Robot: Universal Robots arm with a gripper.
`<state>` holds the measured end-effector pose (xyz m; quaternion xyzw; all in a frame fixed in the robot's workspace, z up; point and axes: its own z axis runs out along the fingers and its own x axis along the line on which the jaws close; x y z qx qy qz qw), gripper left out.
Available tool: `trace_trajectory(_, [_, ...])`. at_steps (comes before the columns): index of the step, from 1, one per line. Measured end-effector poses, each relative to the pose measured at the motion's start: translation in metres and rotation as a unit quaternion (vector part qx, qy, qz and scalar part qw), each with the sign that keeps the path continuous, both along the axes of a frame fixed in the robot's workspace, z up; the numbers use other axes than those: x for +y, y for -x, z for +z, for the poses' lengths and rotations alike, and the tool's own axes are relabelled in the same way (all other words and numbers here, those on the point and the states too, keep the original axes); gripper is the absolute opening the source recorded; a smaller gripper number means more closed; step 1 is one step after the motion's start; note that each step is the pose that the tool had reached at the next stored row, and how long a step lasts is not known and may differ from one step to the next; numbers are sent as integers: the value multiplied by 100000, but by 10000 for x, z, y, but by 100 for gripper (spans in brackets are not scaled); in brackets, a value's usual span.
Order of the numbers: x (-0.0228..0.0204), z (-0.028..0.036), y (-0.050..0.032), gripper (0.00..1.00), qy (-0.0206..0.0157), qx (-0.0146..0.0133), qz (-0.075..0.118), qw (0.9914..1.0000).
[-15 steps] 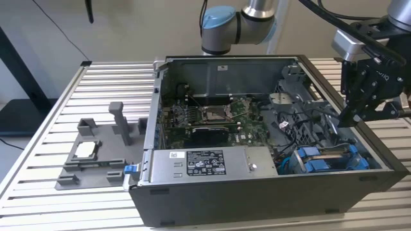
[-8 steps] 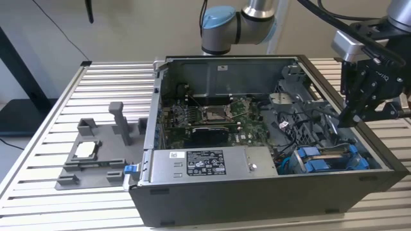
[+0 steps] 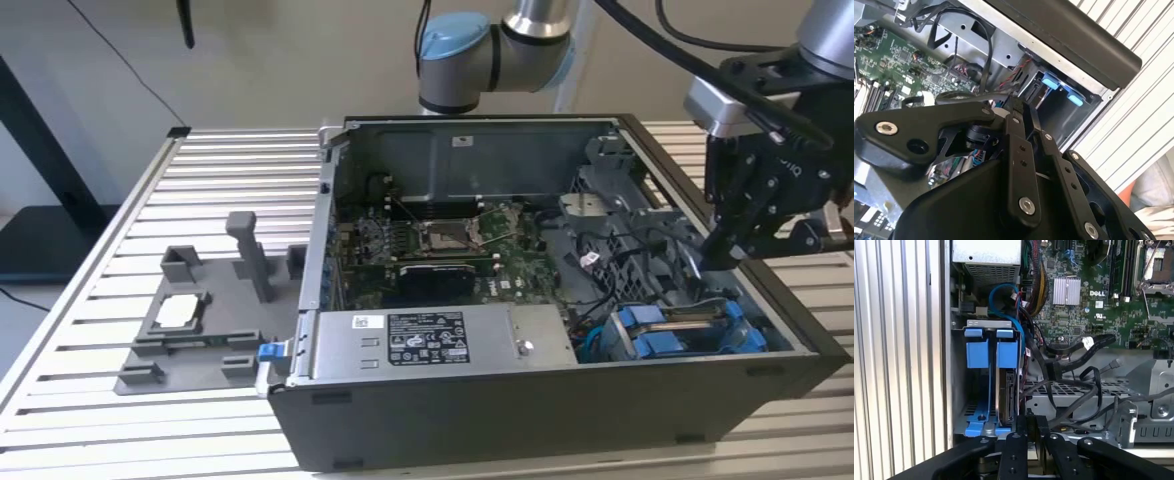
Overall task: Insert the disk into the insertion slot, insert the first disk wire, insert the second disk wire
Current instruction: 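Insert the first disk wire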
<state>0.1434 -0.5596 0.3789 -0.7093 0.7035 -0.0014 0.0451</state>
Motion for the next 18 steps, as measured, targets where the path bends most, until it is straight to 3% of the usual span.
trace_trajectory(10, [-2, -74, 0, 19, 703, -25, 0, 99998])
trace_trajectory(18, [-2, -79, 0, 19, 725, -30, -1, 99997])
